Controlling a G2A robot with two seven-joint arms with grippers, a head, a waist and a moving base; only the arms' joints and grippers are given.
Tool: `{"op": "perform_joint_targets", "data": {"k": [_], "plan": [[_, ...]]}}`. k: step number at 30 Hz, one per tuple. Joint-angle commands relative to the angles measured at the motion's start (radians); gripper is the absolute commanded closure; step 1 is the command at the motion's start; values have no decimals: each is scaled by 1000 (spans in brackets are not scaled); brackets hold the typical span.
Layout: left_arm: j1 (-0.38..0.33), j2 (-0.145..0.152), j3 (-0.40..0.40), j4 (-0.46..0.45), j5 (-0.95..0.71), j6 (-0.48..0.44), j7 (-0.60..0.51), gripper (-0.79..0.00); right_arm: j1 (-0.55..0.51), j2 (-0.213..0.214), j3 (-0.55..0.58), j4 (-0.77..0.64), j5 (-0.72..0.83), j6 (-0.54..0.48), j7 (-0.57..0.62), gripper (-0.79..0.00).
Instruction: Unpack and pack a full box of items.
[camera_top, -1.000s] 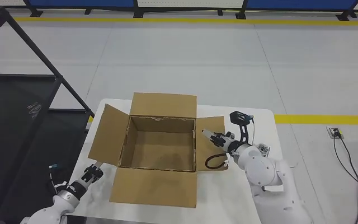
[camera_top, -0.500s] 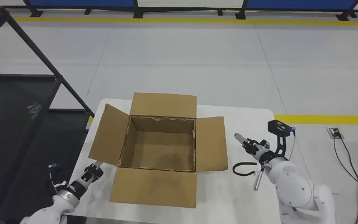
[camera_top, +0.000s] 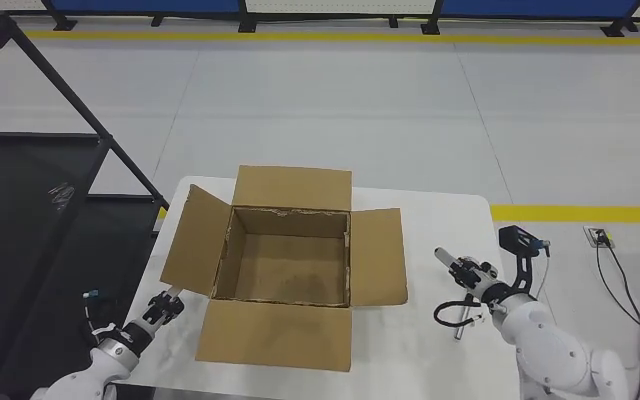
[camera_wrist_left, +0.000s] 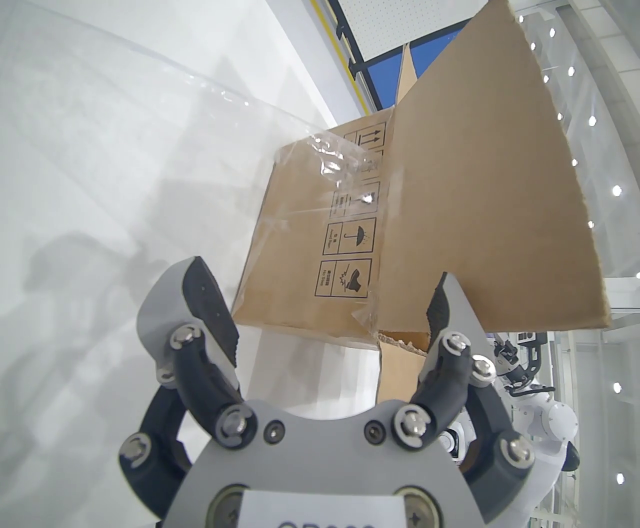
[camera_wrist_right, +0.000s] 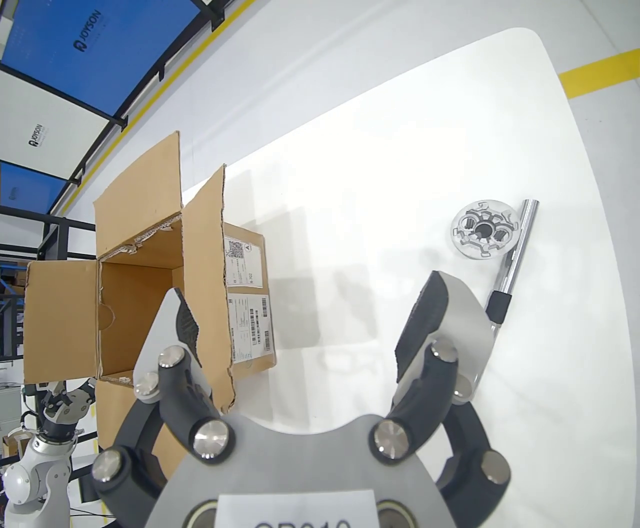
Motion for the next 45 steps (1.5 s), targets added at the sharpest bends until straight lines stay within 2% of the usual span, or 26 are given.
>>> {"op": "perform_joint_targets", "data": {"k": [1, 4, 7, 10, 14, 18, 21, 28, 29, 30, 31, 33, 45], "plan": [[0, 0, 0, 0, 0, 0, 0, -785, -1, 0, -2, 2, -8, -3, -7, -785], [3, 1, 1, 1, 28, -3, 20, -785, 0, 5, -41, 16, -97, -35, -27, -785], [8, 1, -4, 3, 28, -3, 45, -785, 15, 14, -59, 27, -207, -46, 17, -785], [19, 2, -35, 4, -5, -11, 57, -785, 46, 22, -77, 61, -354, -26, 91, -785], [31, 5, -84, 11, -46, -17, 67, -785, 121, 32, -103, 157, -533, -28, 261, -785], [42, 7, -123, 9, -67, -28, 77, -785, 208, 37, -114, 274, -616, -55, 424, -785], [58, 9, -148, -3, -91, -43, 75, -785, 265, 39, -119, 355, -634, -82, 503, -785], [59, 12, -162, -10, -120, -46, 46, -785, 323, 43, -107, 494, -607, -129, 522, -785], [55, 12, -158, -9, -115, -43, 45, -785, 329, 43, -104, 511, -598, -130, 518, -730], [51, 13, -153, -7, -112, -41, 46, -785, 334, 43, -102, 525, -590, -135, 512, -625], [47, 13, -148, -7, -108, -39, 45, -785, 336, 43, -99, 537, -582, -139, 505, -468], [40, 13, -141, -6, -104, -37, 45, -785, 336, 44, -96, 555, -571, -145, 495, -379], [8, 18, -122, 13, -91, -23, 47, -785, 348, 46, -85, 644, -517, -124, 452, -308]]}}
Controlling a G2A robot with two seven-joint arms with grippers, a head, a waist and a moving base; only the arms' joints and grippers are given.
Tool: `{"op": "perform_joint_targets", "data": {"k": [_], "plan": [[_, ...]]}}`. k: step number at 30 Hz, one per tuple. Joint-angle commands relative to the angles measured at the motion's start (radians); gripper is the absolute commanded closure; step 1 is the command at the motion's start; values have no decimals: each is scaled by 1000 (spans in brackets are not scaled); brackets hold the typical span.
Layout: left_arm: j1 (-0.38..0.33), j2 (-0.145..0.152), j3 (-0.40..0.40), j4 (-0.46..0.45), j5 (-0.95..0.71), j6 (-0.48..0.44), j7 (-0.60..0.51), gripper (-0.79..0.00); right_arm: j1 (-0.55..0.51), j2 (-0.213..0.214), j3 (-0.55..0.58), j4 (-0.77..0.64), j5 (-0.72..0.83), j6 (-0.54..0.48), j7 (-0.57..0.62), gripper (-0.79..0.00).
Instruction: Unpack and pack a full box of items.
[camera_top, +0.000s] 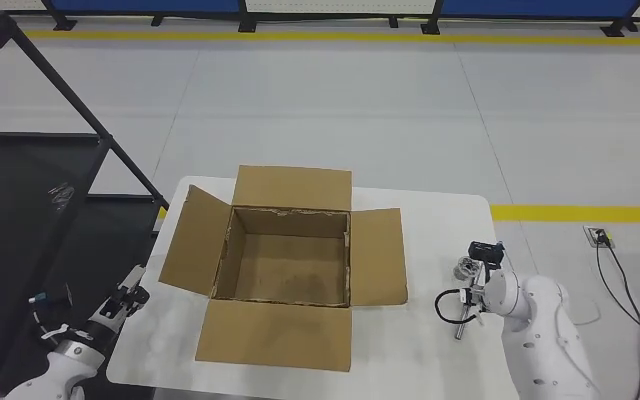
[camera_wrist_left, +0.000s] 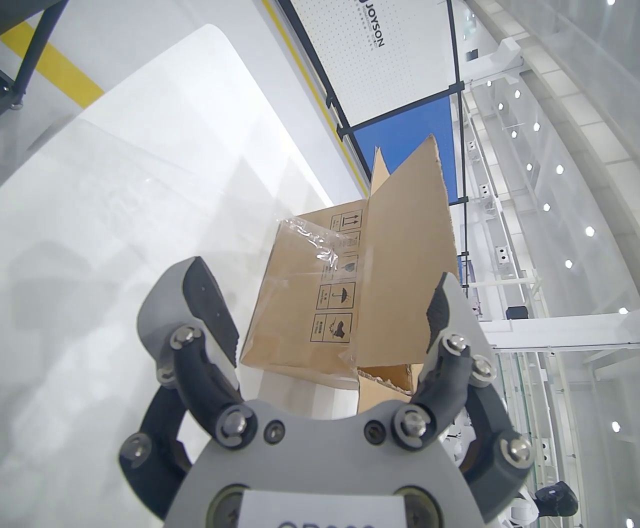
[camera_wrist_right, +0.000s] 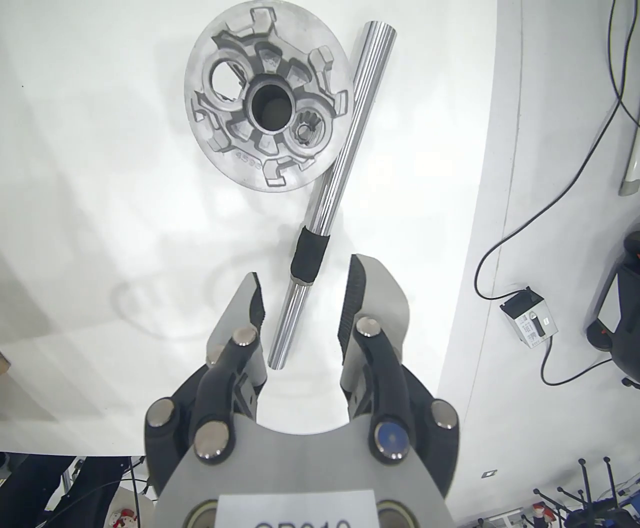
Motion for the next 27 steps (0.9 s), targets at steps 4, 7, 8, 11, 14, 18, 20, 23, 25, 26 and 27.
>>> {"op": "perform_joint_targets", "data": {"k": [4, 7, 8, 11, 14, 18, 20, 23, 25, 26, 27], "plan": [[-3, 2, 0, 6, -1, -2, 0, -785, 23, 0, -10, 56, -3, 14, -20, -296], [-4, 3, -2, 9, -3, -3, 0, -785, 36, 0, -11, 89, 10, 18, -36, -277], [-4, 3, -2, 11, -4, -2, 1, -785, 40, 0, -11, 99, 15, 19, -41, -271], [-5, 4, -3, 12, -5, -3, 0, -785, 50, 1, -10, 122, 24, 20, -52, -252], [-5, 5, -3, 12, -3, -2, 1, -785, 56, 3, -9, 139, 32, 19, -61, -237], [-6, 6, -3, 11, -4, 0, 2, -785, 61, 4, -9, 157, 41, 20, -72, -219], [-6, 7, -3, 12, -4, 0, 2, -785, 63, 5, -11, 165, 45, 19, -75, -215], [-7, 8, -3, 12, -5, 1, 1, -785, 66, 6, -14, 172, 49, 22, -79, -215], [-7, 8, -3, 13, -4, 1, 2, -785, 68, 6, -17, 176, 52, 22, -79, -215], [-7, 8, -3, 13, -4, 1, 2, -785, 69, 7, -18, 178, 53, 23, -80, -215], [-7, 9, -3, 13, -4, 2, 2, -785, 69, 7, -21, 180, 54, 23, -80, -215]]}}
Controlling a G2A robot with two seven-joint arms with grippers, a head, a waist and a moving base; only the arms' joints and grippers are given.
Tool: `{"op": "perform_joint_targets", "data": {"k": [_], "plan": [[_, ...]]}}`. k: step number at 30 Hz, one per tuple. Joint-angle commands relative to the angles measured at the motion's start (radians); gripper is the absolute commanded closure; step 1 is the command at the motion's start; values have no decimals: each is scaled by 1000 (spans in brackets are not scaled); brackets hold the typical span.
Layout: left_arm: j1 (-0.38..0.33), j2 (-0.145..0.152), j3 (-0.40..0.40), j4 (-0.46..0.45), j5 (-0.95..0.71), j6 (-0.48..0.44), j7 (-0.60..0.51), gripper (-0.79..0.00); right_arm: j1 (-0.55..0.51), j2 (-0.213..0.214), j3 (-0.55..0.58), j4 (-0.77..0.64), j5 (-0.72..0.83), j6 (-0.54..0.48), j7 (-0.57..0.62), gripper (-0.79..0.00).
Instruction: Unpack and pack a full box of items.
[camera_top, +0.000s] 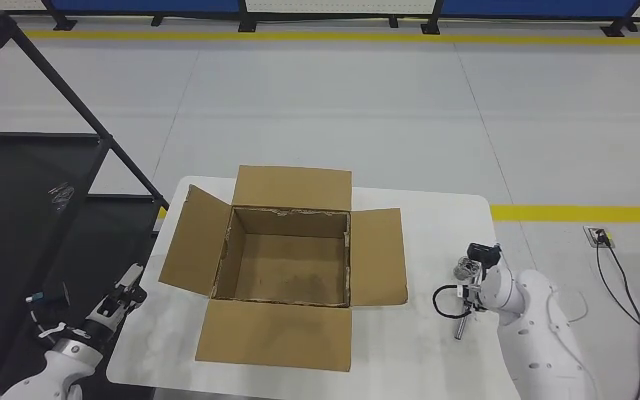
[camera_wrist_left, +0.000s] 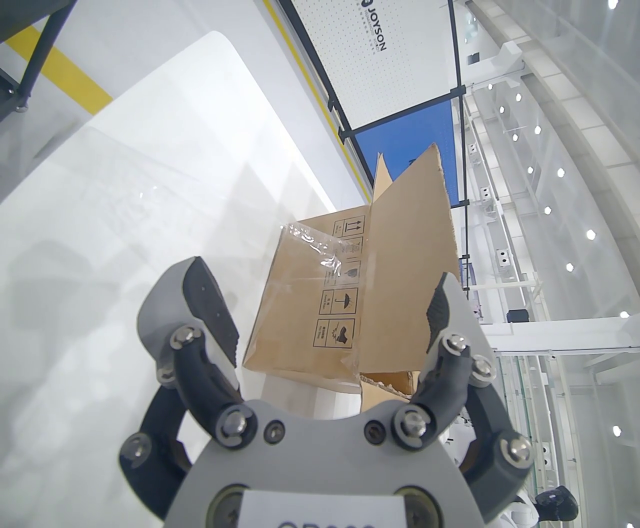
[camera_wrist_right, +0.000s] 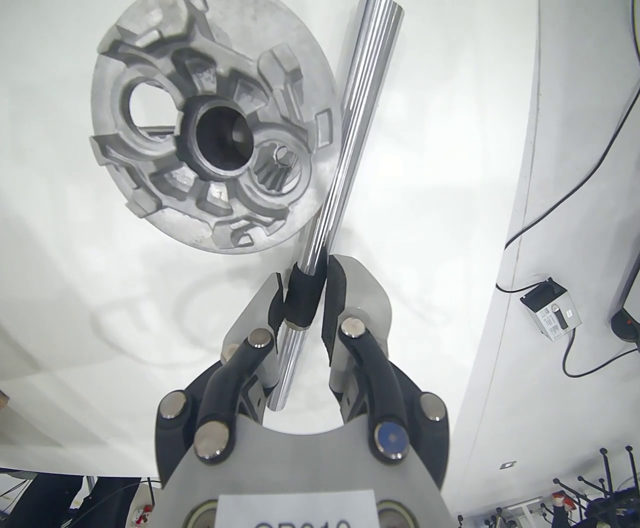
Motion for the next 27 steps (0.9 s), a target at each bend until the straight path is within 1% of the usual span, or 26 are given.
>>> {"op": "perform_joint_targets", "data": {"k": [1, 3, 5, 6, 7, 8, 12, 16, 18, 22, 27], "plan": [[0, 0, 0, 0, 0, 0, 1, -785, 2, 0, -5, 6, 2, 0, 0, -219], [0, 1, 0, 1, 0, 3, 2, -785, 5, 0, -10, 14, 3, 2, -3, -200], [0, 1, 0, 0, 0, 3, 4, -785, 9, 1, -13, 21, 6, 2, -3, -120], [1, 2, 0, 0, 1, 3, 5, -785, 11, 1, -13, 23, 7, 2, -4, -58], [1, 2, 0, 0, 1, 3, 5, -785, 12, 2, -14, 25, 7, 2, -5, -15], [1, 2, 0, -1, 2, 3, 5, -785, 12, 2, -14, 28, 9, 3, -6, 0], [0, 3, -1, -3, 4, 6, 5, -785, 10, 5, -5, 26, 16, 5, -12, 0], [0, 5, -1, -7, 4, 9, 4, -785, -10, 12, 15, -39, 6, 19, -7, 0], [0, 5, 0, -9, 6, 8, 4, -785, -25, 16, 31, -93, -5, 30, 6, 0], [1, 6, 1, -11, 4, 6, 3, -785, -59, 23, 59, -244, -34, 61, 24, 0], [8, 6, 2, -14, -4, -2, 4, -785, -105, 21, 38, -466, -70, 116, -19, 0]]}}
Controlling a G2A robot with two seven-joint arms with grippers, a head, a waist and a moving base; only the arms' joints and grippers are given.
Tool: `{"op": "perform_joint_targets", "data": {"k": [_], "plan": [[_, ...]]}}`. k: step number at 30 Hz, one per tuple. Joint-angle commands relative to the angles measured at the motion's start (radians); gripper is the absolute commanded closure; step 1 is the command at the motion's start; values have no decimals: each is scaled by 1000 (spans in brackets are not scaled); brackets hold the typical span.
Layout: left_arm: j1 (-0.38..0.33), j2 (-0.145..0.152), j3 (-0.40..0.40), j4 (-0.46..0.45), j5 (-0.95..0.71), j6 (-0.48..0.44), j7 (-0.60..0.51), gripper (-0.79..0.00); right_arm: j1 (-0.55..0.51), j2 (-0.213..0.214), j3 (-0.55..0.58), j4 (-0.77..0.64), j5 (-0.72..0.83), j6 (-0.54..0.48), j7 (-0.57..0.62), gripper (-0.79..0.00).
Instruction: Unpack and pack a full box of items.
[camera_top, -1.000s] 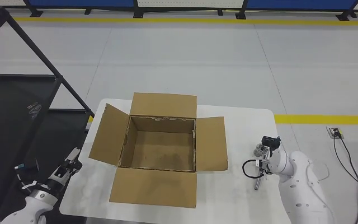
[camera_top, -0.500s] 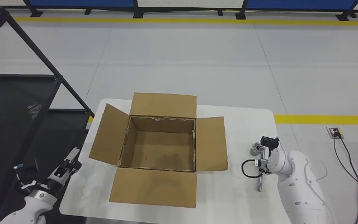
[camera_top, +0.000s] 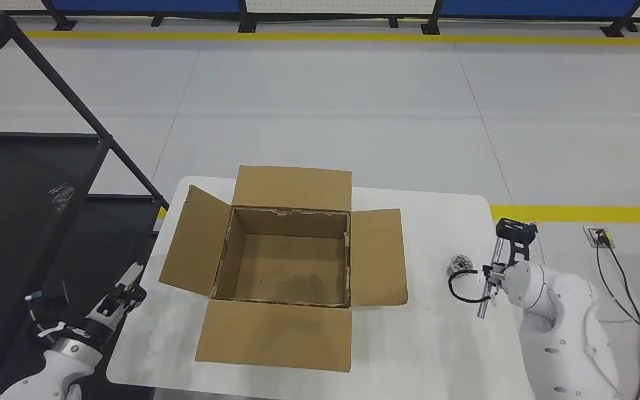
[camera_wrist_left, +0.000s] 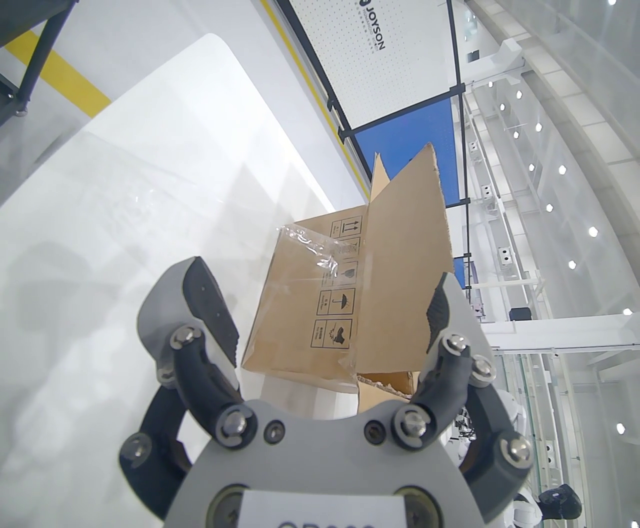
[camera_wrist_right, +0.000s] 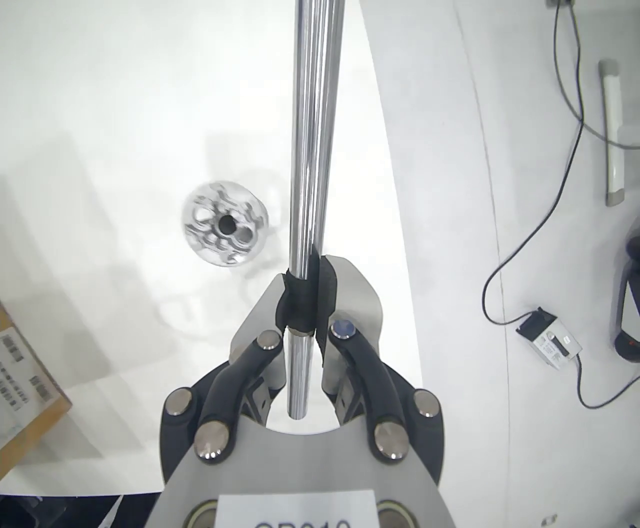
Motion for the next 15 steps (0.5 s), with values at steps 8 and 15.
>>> {"op": "perform_joint_targets", "data": {"k": [8, 15], "plan": [[32, -1, -6, -8, -28, -26, 8, -785, -7, -24, -165, -282, 15, 90, -148, 0], [65, -3, -16, -19, -46, -44, 16, -785, 58, -55, -395, -304, 85, 44, -319, 0]]}}
